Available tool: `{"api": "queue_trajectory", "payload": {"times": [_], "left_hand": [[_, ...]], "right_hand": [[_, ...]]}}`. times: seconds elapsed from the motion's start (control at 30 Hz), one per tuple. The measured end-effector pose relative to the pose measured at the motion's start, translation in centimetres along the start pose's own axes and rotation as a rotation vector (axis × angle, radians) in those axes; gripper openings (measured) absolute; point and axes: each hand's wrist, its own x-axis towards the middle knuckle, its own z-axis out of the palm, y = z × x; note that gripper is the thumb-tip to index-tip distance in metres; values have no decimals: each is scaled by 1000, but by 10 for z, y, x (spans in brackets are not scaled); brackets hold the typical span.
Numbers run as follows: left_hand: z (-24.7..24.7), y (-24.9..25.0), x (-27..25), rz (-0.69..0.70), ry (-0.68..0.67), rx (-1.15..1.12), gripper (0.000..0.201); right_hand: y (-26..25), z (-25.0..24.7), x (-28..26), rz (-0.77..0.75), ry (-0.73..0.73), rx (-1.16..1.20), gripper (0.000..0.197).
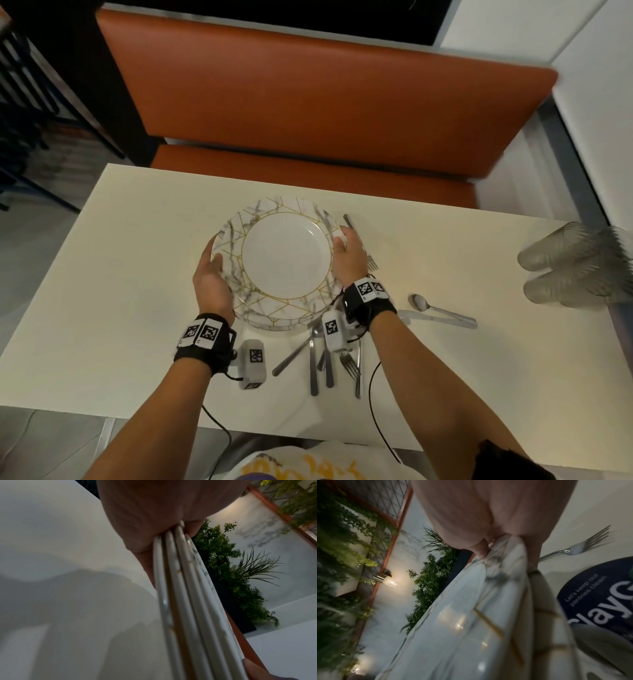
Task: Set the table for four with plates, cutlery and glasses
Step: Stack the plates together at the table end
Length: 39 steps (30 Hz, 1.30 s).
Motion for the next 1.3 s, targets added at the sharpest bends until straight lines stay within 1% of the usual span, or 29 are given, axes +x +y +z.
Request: {"api": "queue_trajectory", "payload": {"times": [0.1,0.17,0.2,0.3,0.43,0.5,0.53,0.63,0.7,0.8,0.9,1.0,1.17,1.27,1.3], "left_hand": [[0,-6,5,-13,-66,63,51],[8,-4,-2,36,-40,166,47],[10,-5,-3,65,-22,220,48],[13,-10,-7,133,-58,332,69],[17,-16,-9,156,-109,483,69],[19,-19,-5,162,-171,571,69],[21,-22,-2,161,-216,610,68],[35,-32,-2,162,-368,688,64],[48,-42,-6,157,-457,745,63],[72,-60,-21,113,-582,865,66],[104,-79,-43,101,-700,956,71],[141,-106,-67,89,-808,1056,76],[206,-148,-117,93,-944,1171,82],[238,-175,-144,72,-996,1215,84],[246,-181,-151,58,-999,1231,82]], "right_hand": [[4,6,-5,-4,23,-7,41],[6,8,-8,-14,45,-19,41],[6,7,-9,-16,58,-20,42],[10,1,-12,-1,84,-47,43],[21,-16,-22,-15,72,-79,44],[31,-24,-28,18,70,-95,56],[36,-29,-33,41,83,-96,59],[59,-44,-50,115,155,-75,58],[77,-55,-65,172,197,-50,61],[110,-76,-91,252,279,-21,63],[140,-105,-114,307,364,47,64],[171,-137,-135,374,439,48,61],[227,-191,-151,496,512,80,64],[259,-225,-152,554,515,65,63],[268,-233,-150,567,523,58,64]]}}
